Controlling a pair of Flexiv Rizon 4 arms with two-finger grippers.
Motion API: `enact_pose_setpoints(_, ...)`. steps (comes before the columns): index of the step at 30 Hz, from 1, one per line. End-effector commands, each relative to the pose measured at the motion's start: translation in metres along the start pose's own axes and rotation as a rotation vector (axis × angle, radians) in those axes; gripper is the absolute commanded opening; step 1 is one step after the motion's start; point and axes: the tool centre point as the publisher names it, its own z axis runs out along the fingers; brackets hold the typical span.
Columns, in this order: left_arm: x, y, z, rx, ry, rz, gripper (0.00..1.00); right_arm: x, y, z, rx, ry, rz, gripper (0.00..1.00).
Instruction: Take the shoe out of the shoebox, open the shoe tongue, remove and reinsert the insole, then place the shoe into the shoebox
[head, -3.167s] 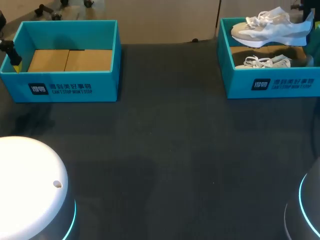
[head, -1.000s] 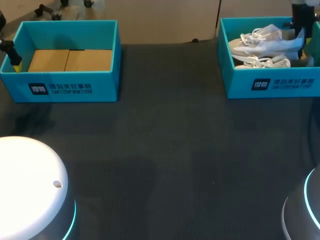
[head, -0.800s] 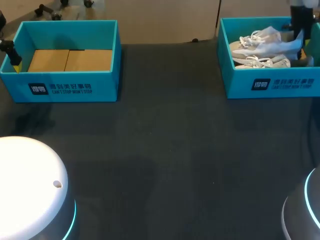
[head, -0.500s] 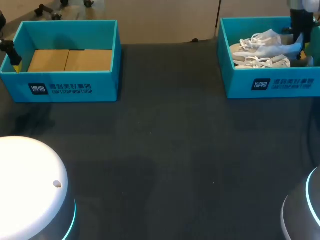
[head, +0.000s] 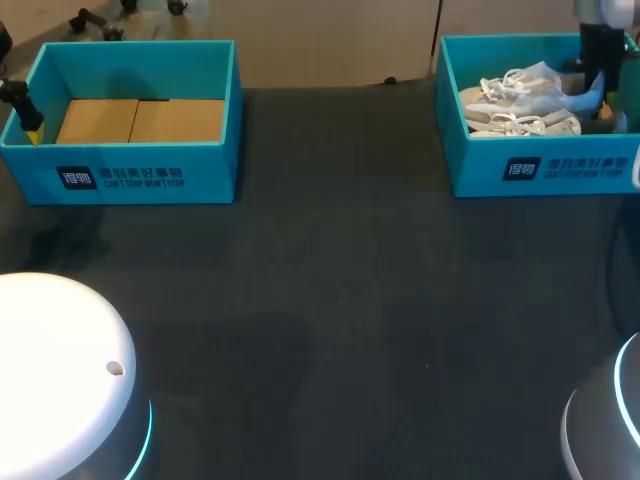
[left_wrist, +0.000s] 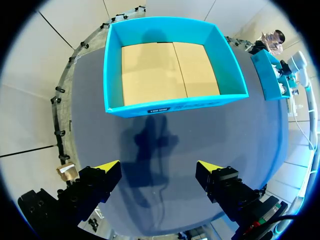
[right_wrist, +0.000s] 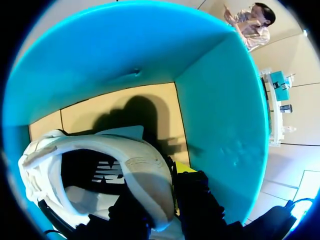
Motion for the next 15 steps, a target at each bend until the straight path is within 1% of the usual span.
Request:
enact_pose_setpoints(1,0.0,0.001,0.0,0.002,-0.002,0.0,1.0,0.004,0.011,0.005,0.015,0.002,-0.005,0.0)
enact_pose_setpoints(8,0.0,0.001,0.0,0.002,-0.002,0.0,1.0,0.003,0.012,0.004,0.022,0.015,-0.006,0.0)
enact_pose_setpoints(9,0.0,0.001,0.0,0.002,-0.002,0.0,1.0,0.002,0.012,0.002,0.023,0.017,-0.005,0.02)
enact_pose_setpoints(10,0.0,0.001,0.0,0.002,-0.002,0.0,1.0,0.002,0.012,0.001,0.022,0.019,-0.006,0.2)
enact_pose_setpoints(12,0.0,0.001,0.0,0.002,-0.002,0.0,1.0,0.001,0.012,-0.001,0.021,0.02,-0.005,0.38)
enact_pose_setpoints(13,0.0,0.001,0.0,0.002,-0.002,0.0,1.0,0.001,0.012,-0.003,0.02,0.02,-0.005,0.45)
enact_pose_setpoints(15,0.0,0.001,0.0,0.002,-0.002,0.0,1.0,0.001,0.012,-0.005,0.017,0.02,-0.007,0.47)
